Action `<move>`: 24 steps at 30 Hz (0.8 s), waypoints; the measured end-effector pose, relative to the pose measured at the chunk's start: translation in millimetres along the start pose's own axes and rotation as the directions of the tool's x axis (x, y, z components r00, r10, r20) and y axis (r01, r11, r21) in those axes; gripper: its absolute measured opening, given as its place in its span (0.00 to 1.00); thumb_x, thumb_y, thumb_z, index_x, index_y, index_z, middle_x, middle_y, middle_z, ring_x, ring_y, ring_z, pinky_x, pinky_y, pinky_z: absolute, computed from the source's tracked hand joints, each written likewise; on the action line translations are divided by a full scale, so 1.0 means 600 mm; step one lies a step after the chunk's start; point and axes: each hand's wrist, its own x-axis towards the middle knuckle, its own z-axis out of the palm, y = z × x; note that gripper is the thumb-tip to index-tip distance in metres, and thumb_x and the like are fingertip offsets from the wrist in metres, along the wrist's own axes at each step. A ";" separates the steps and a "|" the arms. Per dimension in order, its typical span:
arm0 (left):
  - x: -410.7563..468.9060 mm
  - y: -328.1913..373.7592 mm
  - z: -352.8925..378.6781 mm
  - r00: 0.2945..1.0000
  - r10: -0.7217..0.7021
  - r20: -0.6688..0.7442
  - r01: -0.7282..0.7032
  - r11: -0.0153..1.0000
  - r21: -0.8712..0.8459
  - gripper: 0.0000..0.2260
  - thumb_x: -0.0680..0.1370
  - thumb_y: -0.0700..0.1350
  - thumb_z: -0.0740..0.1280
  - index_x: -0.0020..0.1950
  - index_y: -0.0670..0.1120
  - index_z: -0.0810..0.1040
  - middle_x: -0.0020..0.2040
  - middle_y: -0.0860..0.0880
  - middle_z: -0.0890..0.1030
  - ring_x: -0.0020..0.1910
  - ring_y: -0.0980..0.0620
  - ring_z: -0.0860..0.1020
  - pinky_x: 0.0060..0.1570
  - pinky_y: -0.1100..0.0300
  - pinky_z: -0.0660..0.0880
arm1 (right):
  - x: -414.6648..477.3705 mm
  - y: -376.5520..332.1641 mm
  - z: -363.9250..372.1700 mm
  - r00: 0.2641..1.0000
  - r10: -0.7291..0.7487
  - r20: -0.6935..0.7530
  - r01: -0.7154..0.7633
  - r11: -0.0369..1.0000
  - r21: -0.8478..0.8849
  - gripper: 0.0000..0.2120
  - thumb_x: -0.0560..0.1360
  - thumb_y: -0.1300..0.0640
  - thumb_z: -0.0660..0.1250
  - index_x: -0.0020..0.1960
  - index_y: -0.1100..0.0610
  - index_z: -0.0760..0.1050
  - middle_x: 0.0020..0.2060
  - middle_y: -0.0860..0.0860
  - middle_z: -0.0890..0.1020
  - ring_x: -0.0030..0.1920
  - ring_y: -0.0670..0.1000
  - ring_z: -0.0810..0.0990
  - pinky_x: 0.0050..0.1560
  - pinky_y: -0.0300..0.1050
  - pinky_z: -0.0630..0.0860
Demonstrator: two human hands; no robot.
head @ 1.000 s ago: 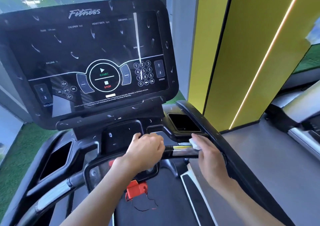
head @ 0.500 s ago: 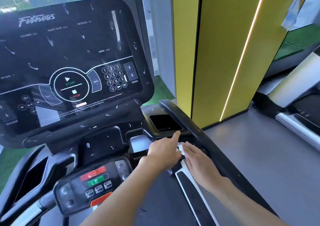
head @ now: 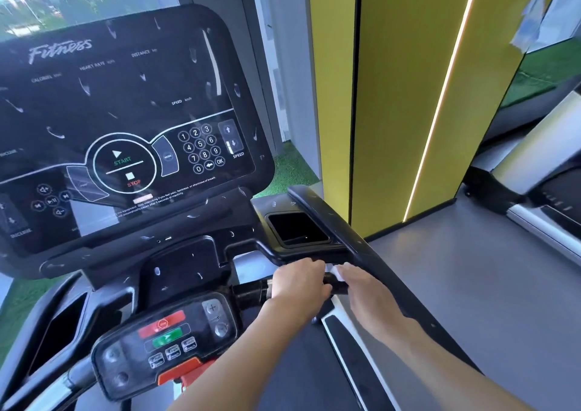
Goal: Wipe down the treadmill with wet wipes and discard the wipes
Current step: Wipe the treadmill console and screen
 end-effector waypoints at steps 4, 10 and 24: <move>0.000 0.003 0.011 0.999 0.010 -0.031 -0.008 0.999 0.051 0.09 0.81 0.50 0.62 0.57 0.47 0.72 0.54 0.47 0.77 0.53 0.41 0.79 0.48 0.51 0.76 | 0.013 0.005 -0.002 0.982 0.187 0.037 -0.182 0.976 -0.118 0.19 0.78 0.68 0.58 0.60 0.48 0.75 0.55 0.46 0.80 0.57 0.50 0.79 0.52 0.42 0.74; 0.002 0.010 0.013 0.997 0.000 -0.073 0.003 0.999 0.040 0.11 0.80 0.49 0.63 0.60 0.48 0.71 0.57 0.49 0.77 0.56 0.43 0.79 0.45 0.53 0.69 | 0.005 -0.020 0.018 0.999 0.018 -0.028 -0.017 0.999 0.030 0.31 0.77 0.71 0.58 0.70 0.42 0.71 0.63 0.41 0.77 0.69 0.43 0.71 0.62 0.35 0.67; -0.001 0.007 0.014 0.996 0.015 -0.084 -0.015 1.000 0.007 0.05 0.80 0.48 0.62 0.51 0.48 0.68 0.53 0.48 0.77 0.52 0.43 0.79 0.40 0.55 0.68 | -0.055 -0.004 0.071 0.970 -0.065 -0.235 0.068 0.998 0.003 0.39 0.64 0.80 0.72 0.72 0.61 0.72 0.71 0.59 0.74 0.73 0.57 0.69 0.69 0.53 0.71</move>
